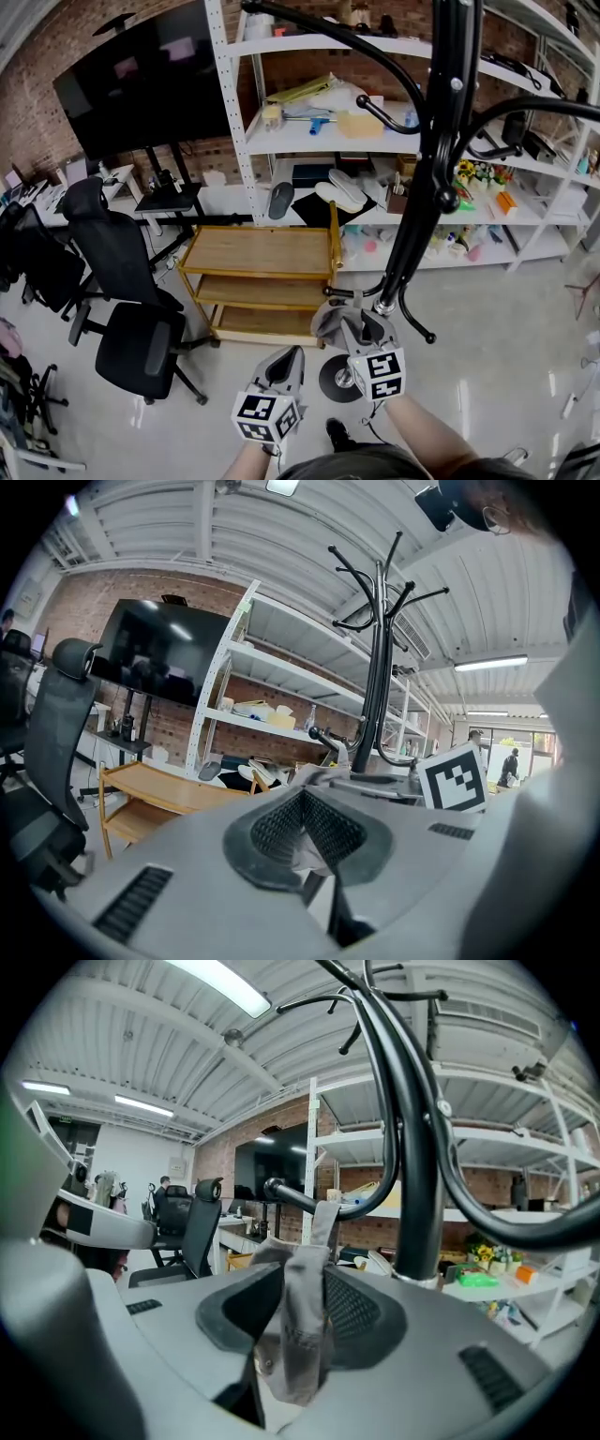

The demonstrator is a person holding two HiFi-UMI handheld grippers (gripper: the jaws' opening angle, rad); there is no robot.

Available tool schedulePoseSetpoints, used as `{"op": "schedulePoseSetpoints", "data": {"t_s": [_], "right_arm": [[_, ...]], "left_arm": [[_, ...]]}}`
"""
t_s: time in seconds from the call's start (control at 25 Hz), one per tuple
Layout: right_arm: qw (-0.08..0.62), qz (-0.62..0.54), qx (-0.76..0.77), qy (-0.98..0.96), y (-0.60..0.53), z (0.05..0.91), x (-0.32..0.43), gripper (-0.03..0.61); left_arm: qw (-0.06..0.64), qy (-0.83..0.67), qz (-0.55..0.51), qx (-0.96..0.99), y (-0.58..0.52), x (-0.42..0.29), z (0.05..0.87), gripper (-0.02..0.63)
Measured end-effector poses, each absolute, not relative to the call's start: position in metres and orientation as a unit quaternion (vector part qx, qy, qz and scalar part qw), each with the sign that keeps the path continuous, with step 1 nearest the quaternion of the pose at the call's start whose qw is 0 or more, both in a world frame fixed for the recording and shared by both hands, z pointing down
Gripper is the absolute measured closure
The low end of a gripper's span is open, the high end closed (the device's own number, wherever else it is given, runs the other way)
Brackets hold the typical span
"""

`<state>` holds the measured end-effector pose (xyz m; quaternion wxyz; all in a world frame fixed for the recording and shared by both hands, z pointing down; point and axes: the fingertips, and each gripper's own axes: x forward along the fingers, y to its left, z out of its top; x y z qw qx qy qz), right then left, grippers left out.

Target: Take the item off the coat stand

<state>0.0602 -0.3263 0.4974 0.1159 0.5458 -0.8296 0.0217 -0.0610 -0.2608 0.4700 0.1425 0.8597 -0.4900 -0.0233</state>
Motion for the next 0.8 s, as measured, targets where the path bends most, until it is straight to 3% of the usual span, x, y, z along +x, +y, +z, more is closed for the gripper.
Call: {"op": "schedulePoseSetpoints", "data": {"t_s": [0.12, 0.2, 0.4, 0.8], "right_arm": [[0.103, 0.027, 0.541, -0.835, -0.328, 0.495, 0.062, 0.43], [0.106, 0.023, 0.545, -0.832, -0.33, 0.495, 0.065, 0.494], [0.108, 0.022, 0.538, -0.835, -0.331, 0.494, 0.065, 0.534], [0.069, -0.012, 0.53, -0.845, -0.328, 0.46, 0.058, 0.551]], "left_arm": [[0.145, -0.49, -0.023, 0.859, -0.267, -0.061, 0.471, 0.606], [0.148, -0.49, -0.023, 0.859, -0.27, -0.06, 0.473, 0.606], [0.151, -0.485, -0.023, 0.861, -0.274, -0.057, 0.474, 0.606], [0.142, -0.484, -0.029, 0.863, -0.272, -0.056, 0.466, 0.606]]}}
